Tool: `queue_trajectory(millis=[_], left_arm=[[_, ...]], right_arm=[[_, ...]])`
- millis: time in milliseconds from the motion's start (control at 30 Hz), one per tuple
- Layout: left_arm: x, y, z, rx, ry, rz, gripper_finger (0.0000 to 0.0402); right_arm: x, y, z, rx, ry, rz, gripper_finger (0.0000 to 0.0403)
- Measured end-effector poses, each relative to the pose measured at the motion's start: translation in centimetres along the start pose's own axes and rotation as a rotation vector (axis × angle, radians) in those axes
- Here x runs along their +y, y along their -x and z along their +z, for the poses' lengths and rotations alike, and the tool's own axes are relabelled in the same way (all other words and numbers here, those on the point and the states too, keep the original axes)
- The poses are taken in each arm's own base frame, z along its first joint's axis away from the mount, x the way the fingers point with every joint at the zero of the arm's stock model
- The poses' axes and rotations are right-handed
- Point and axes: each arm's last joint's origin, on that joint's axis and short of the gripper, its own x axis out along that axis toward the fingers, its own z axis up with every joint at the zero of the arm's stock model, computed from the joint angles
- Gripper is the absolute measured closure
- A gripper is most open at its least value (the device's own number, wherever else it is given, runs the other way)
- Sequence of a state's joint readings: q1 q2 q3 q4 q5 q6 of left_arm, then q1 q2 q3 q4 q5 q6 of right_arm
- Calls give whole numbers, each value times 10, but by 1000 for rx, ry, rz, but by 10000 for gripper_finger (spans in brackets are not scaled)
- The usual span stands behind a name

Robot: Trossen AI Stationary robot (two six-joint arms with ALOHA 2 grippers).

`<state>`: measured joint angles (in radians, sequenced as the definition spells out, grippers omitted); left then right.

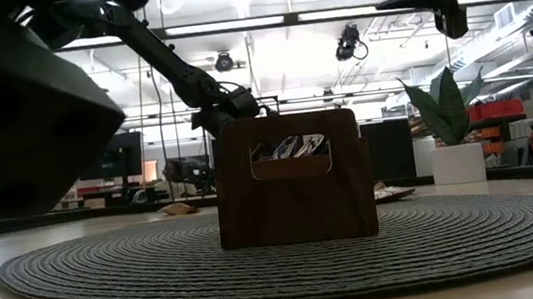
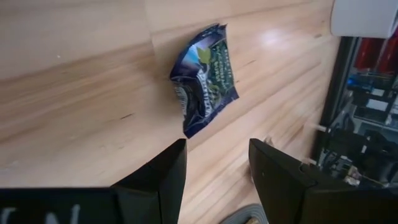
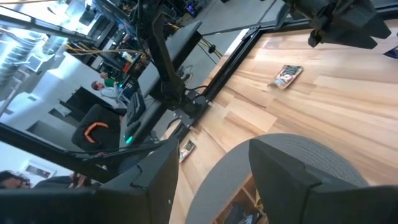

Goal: Pick & Place Tea
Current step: Put the purple tea bag into the middle section of the wooden organizer

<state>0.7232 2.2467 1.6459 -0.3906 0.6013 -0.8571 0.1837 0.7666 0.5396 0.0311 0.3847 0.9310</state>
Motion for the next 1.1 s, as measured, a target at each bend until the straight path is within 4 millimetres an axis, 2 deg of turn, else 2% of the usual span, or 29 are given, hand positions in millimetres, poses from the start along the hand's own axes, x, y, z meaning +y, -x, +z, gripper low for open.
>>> queue_trajectory(millis=[200,333,500,667,867,1100], left_arm=[[0,-1,-1,17,15,-6,242],[-5,3,-1,37,-52,-40,270],[-36,22,8,-21,-276,-88,317],[-55,35,10,-55,-490,-30,389],[-54,37,5,-53,-767,182,398],[-65,28,-4,-62,-1092,256,399]], right_arm=[[-2,0,0,-12,7,-29,202],[-3,0,-1,-3,10,-42,202],[-3,0,-1,-2,10,-42,202],[-4,0,-2,12,6,-44,202],[-5,0,-3,25,12,-61,202],[-8,0,-5,38,-38,-83,202]])
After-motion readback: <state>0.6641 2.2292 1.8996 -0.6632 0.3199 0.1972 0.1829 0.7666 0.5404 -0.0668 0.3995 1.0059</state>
